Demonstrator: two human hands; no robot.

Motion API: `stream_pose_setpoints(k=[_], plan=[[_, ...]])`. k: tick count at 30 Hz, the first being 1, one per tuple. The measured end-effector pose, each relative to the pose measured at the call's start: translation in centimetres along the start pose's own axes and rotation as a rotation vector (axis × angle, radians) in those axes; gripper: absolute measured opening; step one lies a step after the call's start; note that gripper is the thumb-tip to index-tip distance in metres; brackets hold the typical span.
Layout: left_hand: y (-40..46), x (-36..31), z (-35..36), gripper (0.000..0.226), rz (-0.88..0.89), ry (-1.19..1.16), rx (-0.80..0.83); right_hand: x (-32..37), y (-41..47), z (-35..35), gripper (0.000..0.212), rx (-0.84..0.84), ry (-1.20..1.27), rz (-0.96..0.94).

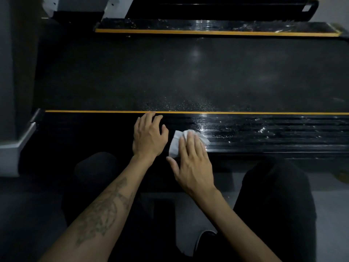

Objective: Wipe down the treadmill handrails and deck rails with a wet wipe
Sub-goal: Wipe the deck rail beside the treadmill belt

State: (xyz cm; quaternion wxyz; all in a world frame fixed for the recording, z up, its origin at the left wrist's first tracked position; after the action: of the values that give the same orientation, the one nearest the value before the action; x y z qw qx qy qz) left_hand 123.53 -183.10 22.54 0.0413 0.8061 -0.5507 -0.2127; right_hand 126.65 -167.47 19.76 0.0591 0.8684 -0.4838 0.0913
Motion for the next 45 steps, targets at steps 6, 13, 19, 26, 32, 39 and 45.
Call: stream_pose_setpoints(k=[6,13,19,26,32,39,45], plan=[[0.1,0.0,-0.1,0.041,0.004,0.001,0.005,-2.1,2.2,-1.4,0.07,-0.031,0.002,0.008],[0.2,0.1,0.1,0.039,0.009,0.01,0.004,-0.5,2.4,-1.1,0.068,-0.022,0.008,-0.048],[0.1,0.0,0.1,0.039,0.007,-0.003,-0.012,-1.8,1.4,-1.0,0.069,-0.036,0.001,0.079],[0.0,0.1,-0.1,0.038,0.011,-0.011,-0.006,-1.9,4.0,-1.4,0.064,-0.007,0.002,0.007],[0.0,0.0,0.0,0.039,0.009,-0.01,0.002,-1.1,2.7,-0.6,0.065,-0.012,0.004,0.046],[0.0,0.1,-0.2,0.037,0.015,-0.019,-0.017,-3.6,4.1,-1.8,0.062,0.0,-0.068,0.118],[0.0,0.1,0.0,0.037,0.03,-0.013,-0.012,-1.7,4.5,-1.4,0.06,0.011,-0.011,0.05]])
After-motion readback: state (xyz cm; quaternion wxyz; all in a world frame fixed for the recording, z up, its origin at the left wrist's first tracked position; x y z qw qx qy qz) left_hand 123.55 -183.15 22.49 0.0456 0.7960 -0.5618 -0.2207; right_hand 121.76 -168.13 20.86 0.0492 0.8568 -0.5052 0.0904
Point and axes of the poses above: each hand's wrist, its own y-axis towards the middle knuckle, its own z-axis out of the palm, x = y × z, the point moved 9 cm from there along y, towards the middle knuckle, and after that the axes turned 3 degrees about y, right-handed, at the moved point
